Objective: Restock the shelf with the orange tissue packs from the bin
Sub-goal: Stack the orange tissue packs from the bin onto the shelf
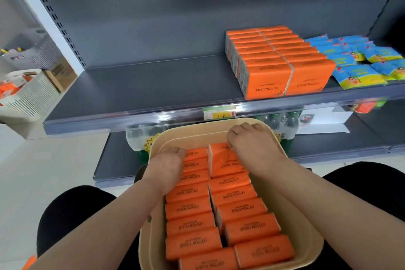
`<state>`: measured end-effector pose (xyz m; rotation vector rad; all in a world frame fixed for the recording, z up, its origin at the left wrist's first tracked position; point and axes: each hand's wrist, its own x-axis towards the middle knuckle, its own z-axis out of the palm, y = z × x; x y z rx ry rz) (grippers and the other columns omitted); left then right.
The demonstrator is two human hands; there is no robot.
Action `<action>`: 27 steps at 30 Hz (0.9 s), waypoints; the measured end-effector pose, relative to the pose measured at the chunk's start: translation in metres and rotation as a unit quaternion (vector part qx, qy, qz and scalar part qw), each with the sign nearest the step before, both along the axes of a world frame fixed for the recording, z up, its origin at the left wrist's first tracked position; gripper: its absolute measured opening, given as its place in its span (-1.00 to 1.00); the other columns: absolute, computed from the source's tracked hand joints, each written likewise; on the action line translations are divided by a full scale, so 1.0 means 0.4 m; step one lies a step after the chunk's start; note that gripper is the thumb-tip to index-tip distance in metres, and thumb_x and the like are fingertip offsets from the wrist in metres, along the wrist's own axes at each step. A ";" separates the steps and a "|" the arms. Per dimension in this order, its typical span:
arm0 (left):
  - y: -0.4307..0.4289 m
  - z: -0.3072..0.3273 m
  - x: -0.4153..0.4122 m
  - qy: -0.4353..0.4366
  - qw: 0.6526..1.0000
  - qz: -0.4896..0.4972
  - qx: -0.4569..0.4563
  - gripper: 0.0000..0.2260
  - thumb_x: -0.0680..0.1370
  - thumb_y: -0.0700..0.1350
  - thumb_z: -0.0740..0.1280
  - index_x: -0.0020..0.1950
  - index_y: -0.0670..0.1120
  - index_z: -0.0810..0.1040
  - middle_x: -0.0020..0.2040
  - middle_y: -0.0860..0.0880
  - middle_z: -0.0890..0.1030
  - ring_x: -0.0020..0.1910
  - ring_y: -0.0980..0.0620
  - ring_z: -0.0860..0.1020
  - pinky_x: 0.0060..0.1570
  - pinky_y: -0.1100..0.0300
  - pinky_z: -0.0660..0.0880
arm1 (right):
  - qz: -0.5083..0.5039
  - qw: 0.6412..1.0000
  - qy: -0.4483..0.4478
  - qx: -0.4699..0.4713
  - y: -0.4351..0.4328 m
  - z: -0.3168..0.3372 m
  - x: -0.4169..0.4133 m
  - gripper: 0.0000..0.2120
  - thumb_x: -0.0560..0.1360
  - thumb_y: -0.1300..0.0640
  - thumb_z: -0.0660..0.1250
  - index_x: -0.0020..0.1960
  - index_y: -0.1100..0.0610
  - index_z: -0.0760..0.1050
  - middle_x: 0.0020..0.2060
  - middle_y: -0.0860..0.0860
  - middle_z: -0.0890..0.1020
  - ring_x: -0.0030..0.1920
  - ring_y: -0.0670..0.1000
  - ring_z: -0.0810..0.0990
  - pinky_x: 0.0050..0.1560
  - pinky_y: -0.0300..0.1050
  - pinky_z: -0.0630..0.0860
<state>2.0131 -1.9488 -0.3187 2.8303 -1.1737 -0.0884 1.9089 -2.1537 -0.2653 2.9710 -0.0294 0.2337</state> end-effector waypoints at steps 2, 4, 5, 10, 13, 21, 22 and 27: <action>-0.019 0.006 0.002 0.001 1.000 -0.007 0.006 -0.71 0.56 -0.19 0.19 0.27 -0.03 0.46 0.16 -0.01 0.54 0.09 0.00 0.50 0.03 0.07 0.53 | 0.015 0.999 0.023 0.038 -0.002 -0.010 -0.008 -0.85 0.45 0.23 0.24 -0.01 0.08 0.50 -0.07 0.01 0.59 -0.04 0.08 0.55 0.00 -0.05 0.41; -0.045 0.015 0.013 -0.002 1.000 -0.011 0.026 -0.73 0.57 -0.17 0.18 0.25 -0.03 0.48 0.14 -0.02 0.56 0.10 -0.02 0.50 0.06 0.04 0.52 | 0.030 0.995 0.038 0.090 -0.007 -0.014 -0.011 -0.86 0.52 0.13 0.20 0.08 0.07 0.40 -0.04 0.00 0.58 -0.04 0.06 0.54 0.01 -0.08 0.35; -0.058 0.018 0.019 0.001 0.999 -0.009 0.040 -0.73 0.57 -0.16 0.17 0.25 -0.02 0.48 0.13 -0.03 0.57 0.11 -0.03 0.49 0.07 0.02 0.51 | 0.030 0.992 0.052 0.111 -0.008 -0.015 -0.013 -0.83 0.54 0.08 0.19 0.12 0.06 0.35 -0.03 0.00 0.57 -0.06 0.05 0.54 -0.02 -0.09 0.33; -0.086 -0.002 0.019 0.003 0.993 0.022 0.119 -0.76 0.57 -0.17 0.19 0.19 -0.01 0.53 0.10 -0.07 0.57 0.08 -0.07 0.54 0.00 0.05 0.53 | 0.019 0.987 0.068 0.145 -0.018 -0.037 -0.029 -0.57 0.53 0.10 0.24 0.37 -0.01 0.24 0.17 -0.04 0.50 0.12 0.04 0.49 0.18 0.00 0.38; -0.094 -0.013 0.025 0.015 0.990 0.048 0.130 -0.82 0.57 -0.15 0.24 0.11 -0.01 0.57 0.06 -0.07 0.59 0.03 -0.07 0.56 -0.07 0.08 0.51 | 0.002 0.990 0.039 0.138 -0.040 -0.037 -0.036 -0.58 0.53 0.12 0.23 0.37 -0.08 0.31 0.18 -0.07 0.49 0.18 0.01 0.46 0.24 0.02 0.35; -0.120 -0.004 0.032 -0.045 0.982 0.017 0.185 -0.82 0.54 -0.19 0.21 0.04 -0.05 0.58 0.05 -0.07 0.60 0.05 -0.08 0.57 -0.06 0.07 0.51 | -0.037 0.985 0.051 0.162 -0.065 -0.062 -0.041 -0.56 0.56 0.10 0.21 0.42 -0.11 0.27 0.23 -0.05 0.47 0.24 0.01 0.42 0.28 0.00 0.28; -0.124 0.008 0.032 -0.053 0.981 0.009 0.188 -0.82 0.53 -0.20 0.21 0.04 -0.05 0.57 0.04 -0.07 0.60 0.06 -0.08 0.55 -0.06 0.07 0.50 | -0.040 0.985 0.053 0.161 -0.067 -0.064 -0.041 -0.56 0.56 0.11 0.20 0.41 -0.12 0.27 0.22 -0.06 0.47 0.25 0.01 0.42 0.27 0.01 0.29; -0.147 0.115 0.037 -0.099 0.983 -0.002 0.156 -0.79 0.45 -0.29 0.22 -0.01 -0.08 0.56 -0.02 -0.04 0.57 0.06 -0.05 0.50 -0.17 0.10 0.46 | -0.058 0.987 0.041 0.142 -0.082 -0.059 -0.038 -0.57 0.53 0.14 0.19 0.36 -0.14 0.31 0.18 -0.07 0.48 0.22 0.02 0.43 0.24 0.04 0.31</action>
